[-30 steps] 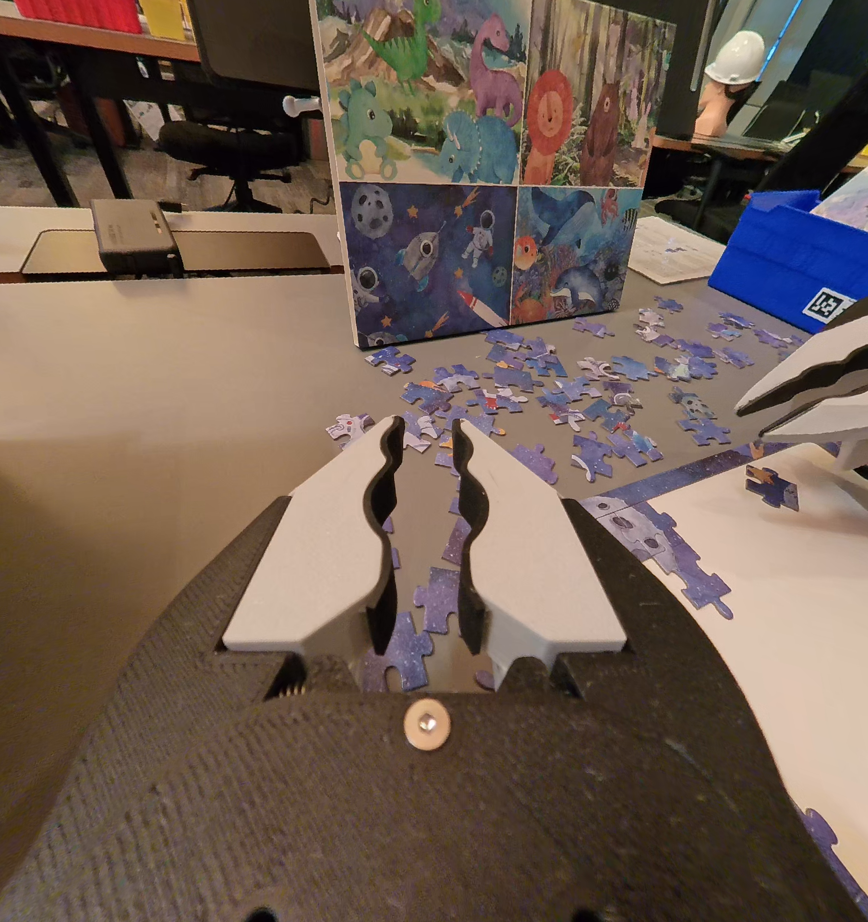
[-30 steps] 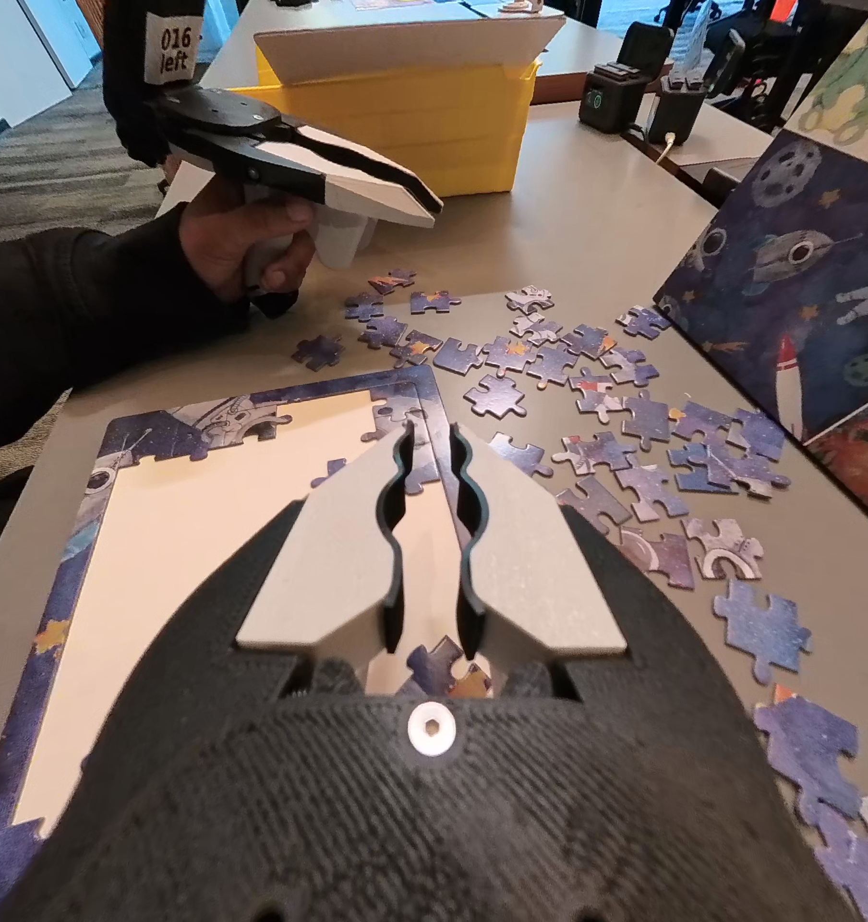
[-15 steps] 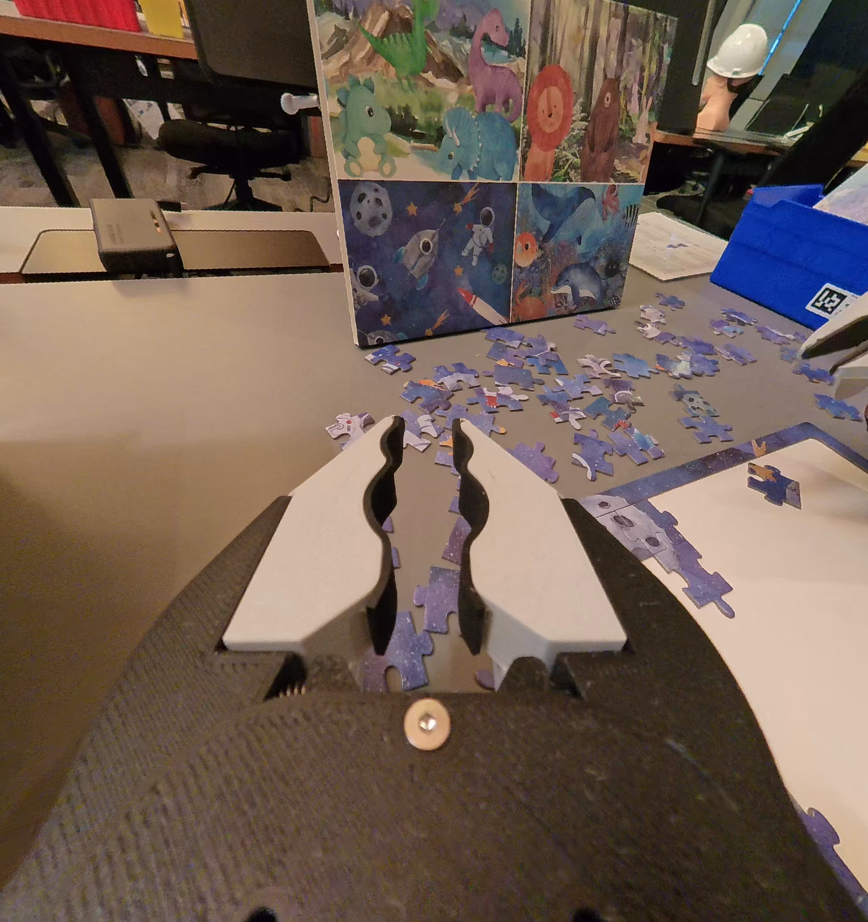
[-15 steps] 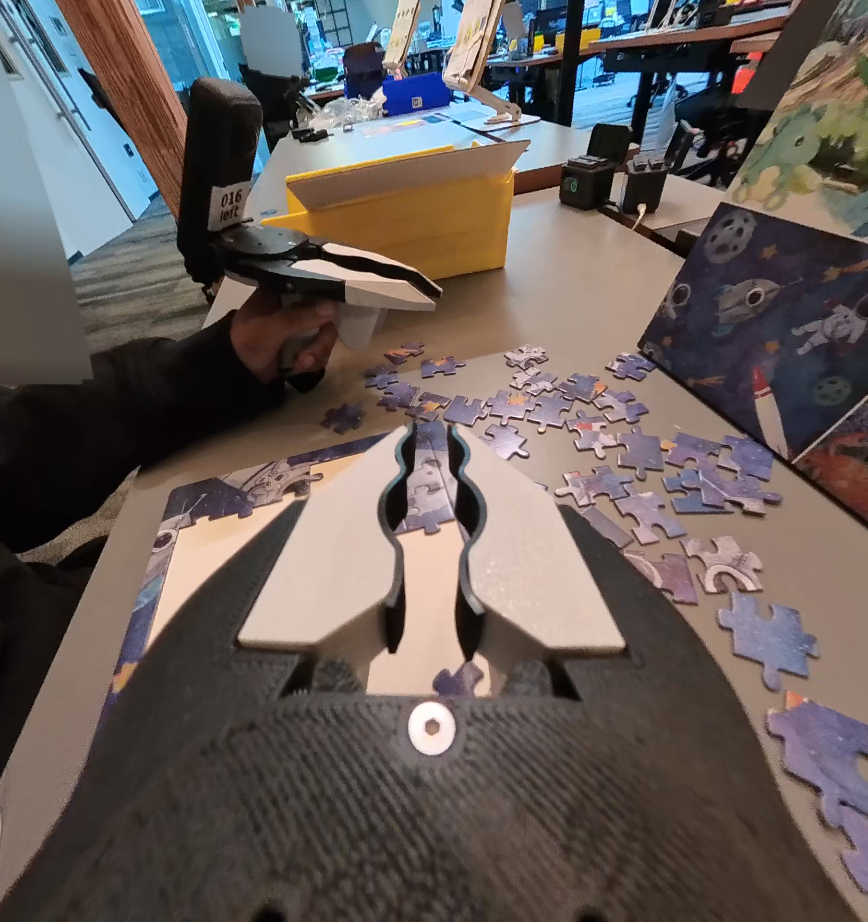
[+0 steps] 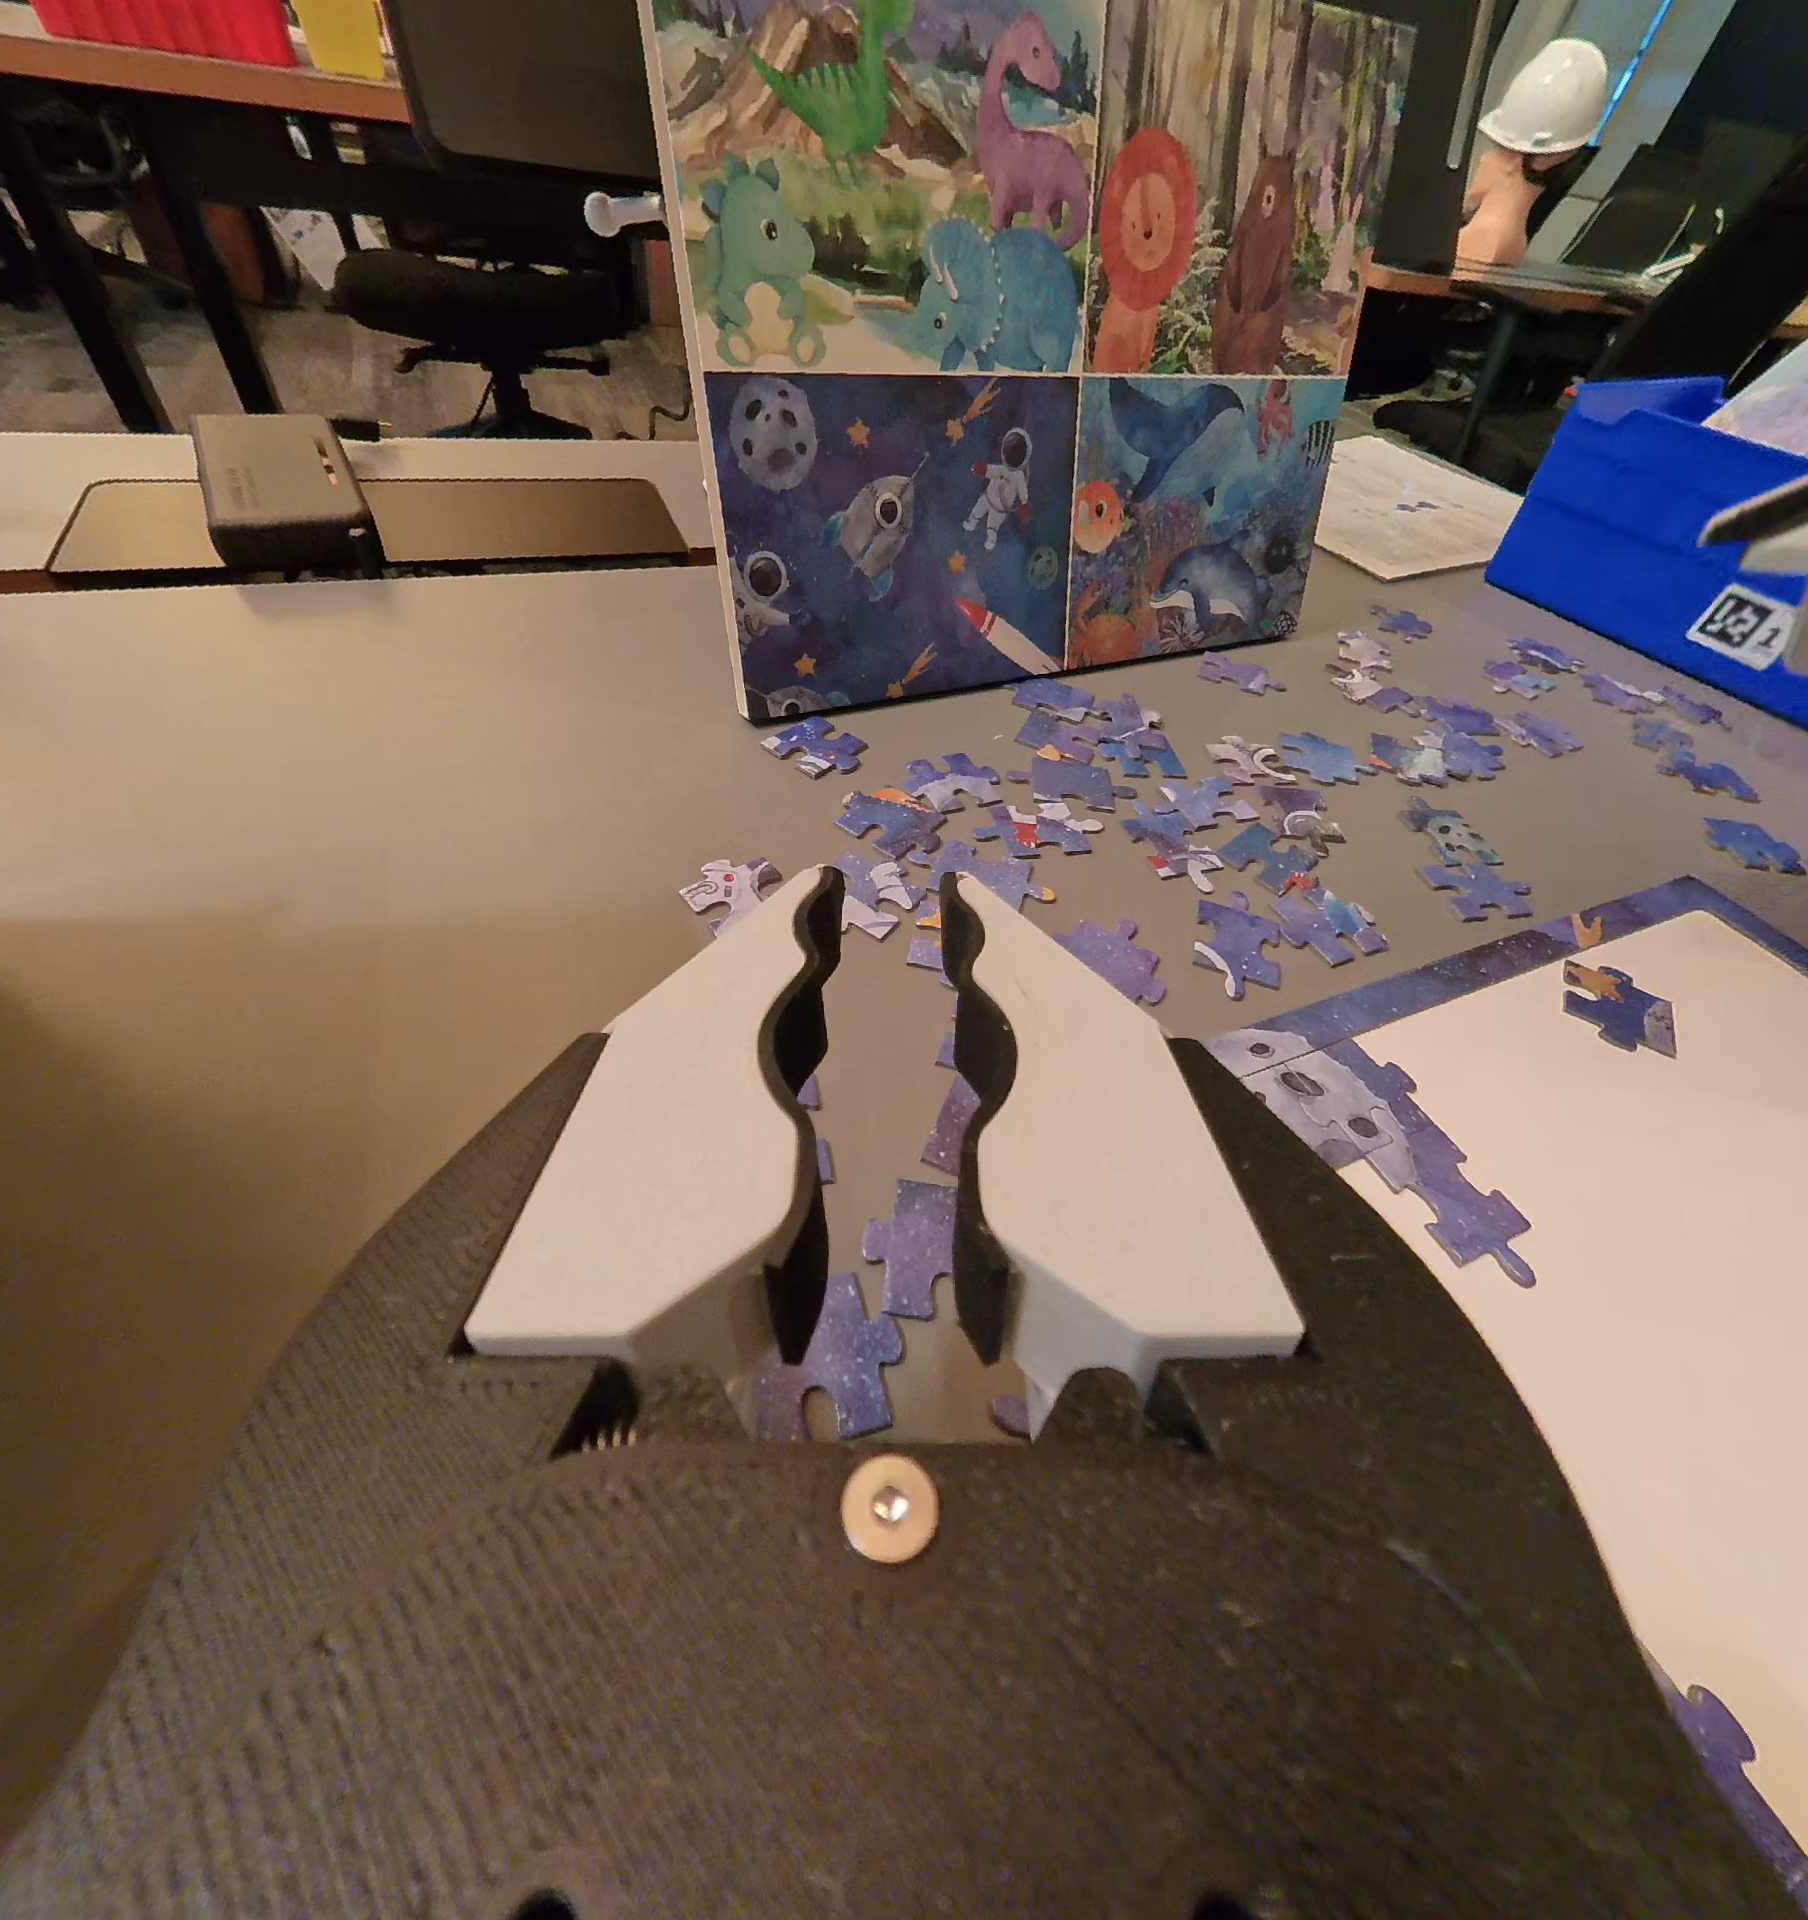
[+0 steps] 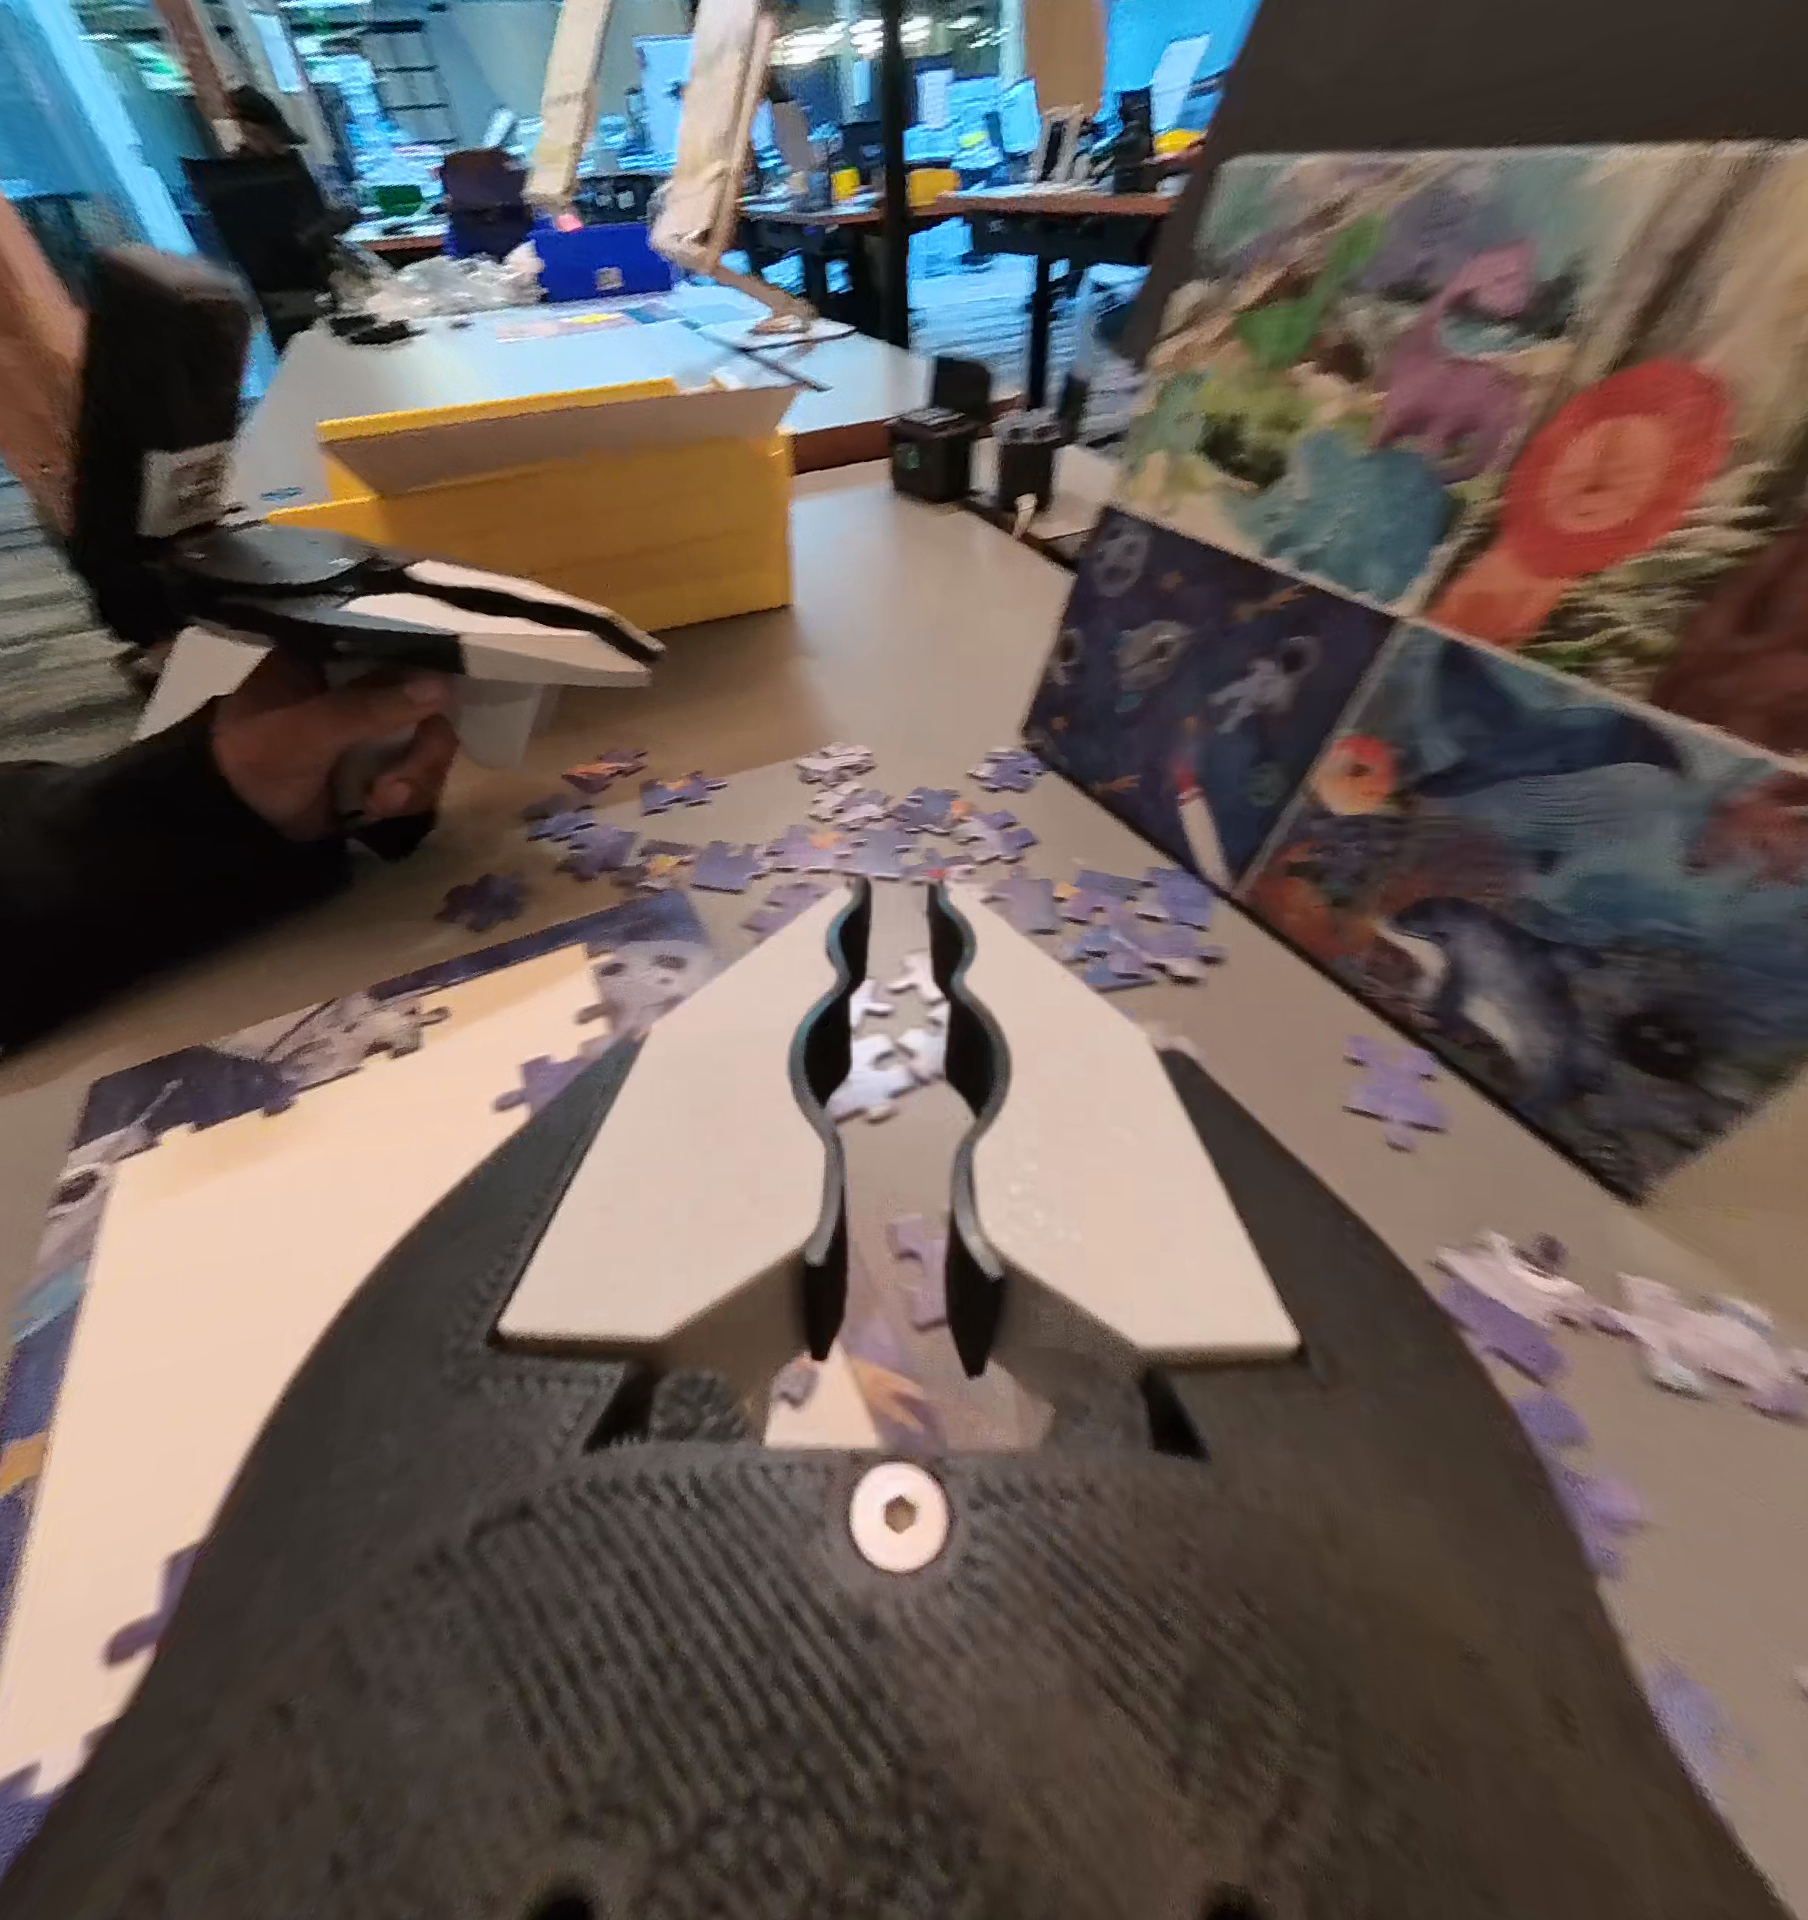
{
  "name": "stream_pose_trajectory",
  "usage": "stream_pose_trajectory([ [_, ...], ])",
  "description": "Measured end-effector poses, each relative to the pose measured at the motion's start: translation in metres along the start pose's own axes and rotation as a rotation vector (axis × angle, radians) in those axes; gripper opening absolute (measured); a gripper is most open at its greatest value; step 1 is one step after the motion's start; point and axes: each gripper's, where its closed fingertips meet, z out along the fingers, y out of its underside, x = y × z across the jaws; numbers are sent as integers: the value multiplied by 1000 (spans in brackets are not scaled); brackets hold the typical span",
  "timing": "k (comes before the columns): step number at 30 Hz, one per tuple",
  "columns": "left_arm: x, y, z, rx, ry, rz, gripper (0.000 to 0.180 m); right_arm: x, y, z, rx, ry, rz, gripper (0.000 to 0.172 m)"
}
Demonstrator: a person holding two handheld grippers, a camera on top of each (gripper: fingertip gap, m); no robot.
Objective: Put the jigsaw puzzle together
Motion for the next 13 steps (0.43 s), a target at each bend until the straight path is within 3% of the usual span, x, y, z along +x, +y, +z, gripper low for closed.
stream_pose_trajectory([
  [7, 0, 0, 0, -2, -1, 1, 17, 82, 1, -59, 57, 253, 53, 10],
  [13, 0, 1, 1, -5, 0, -1, 17, 116, 21, -87, 10, 356, 74, 12],
])
